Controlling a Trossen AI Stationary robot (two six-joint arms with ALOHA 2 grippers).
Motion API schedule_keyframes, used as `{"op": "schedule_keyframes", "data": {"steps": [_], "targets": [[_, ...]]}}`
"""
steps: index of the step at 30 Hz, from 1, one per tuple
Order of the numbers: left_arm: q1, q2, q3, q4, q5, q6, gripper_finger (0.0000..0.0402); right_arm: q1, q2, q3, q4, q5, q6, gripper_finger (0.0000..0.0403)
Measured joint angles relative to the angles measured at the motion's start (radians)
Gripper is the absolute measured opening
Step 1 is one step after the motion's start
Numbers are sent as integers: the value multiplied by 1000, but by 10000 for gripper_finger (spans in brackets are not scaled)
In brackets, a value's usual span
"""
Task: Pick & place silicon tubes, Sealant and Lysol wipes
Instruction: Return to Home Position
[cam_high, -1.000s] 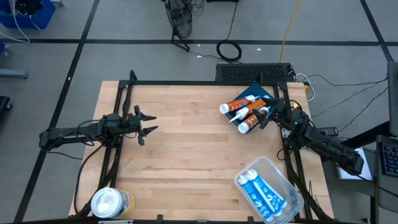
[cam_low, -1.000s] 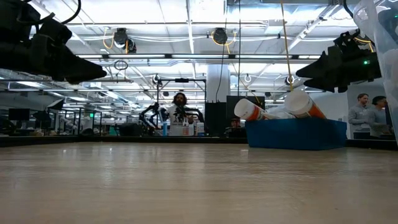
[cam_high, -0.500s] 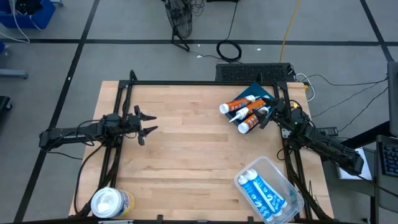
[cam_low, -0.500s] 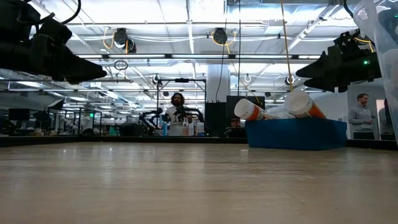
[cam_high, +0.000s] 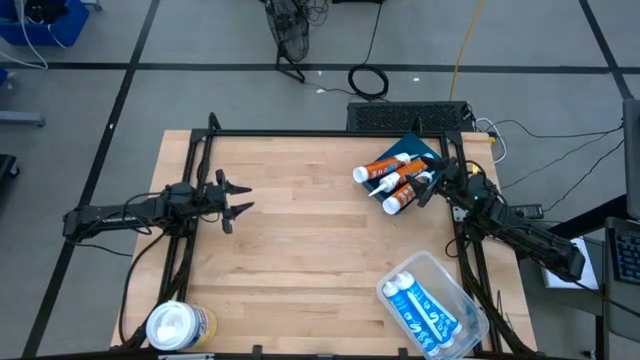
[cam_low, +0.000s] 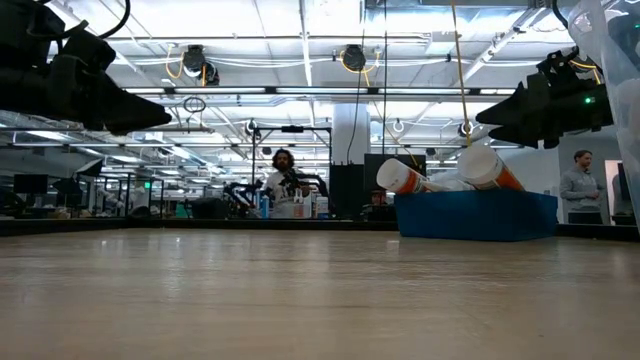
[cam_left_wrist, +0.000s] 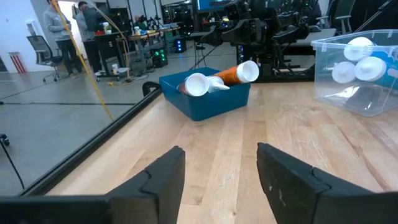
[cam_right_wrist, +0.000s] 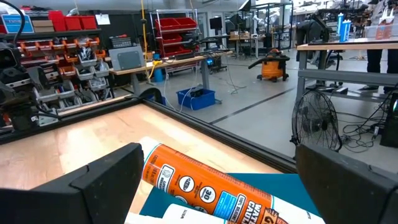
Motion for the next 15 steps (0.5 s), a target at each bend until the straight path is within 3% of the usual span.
{"op": "schedule_keyframes", "data": {"steps": [15], "targets": [[0, 0, 0, 0, 0, 0, 209, 0, 0, 0, 0, 0, 0, 393]]}}
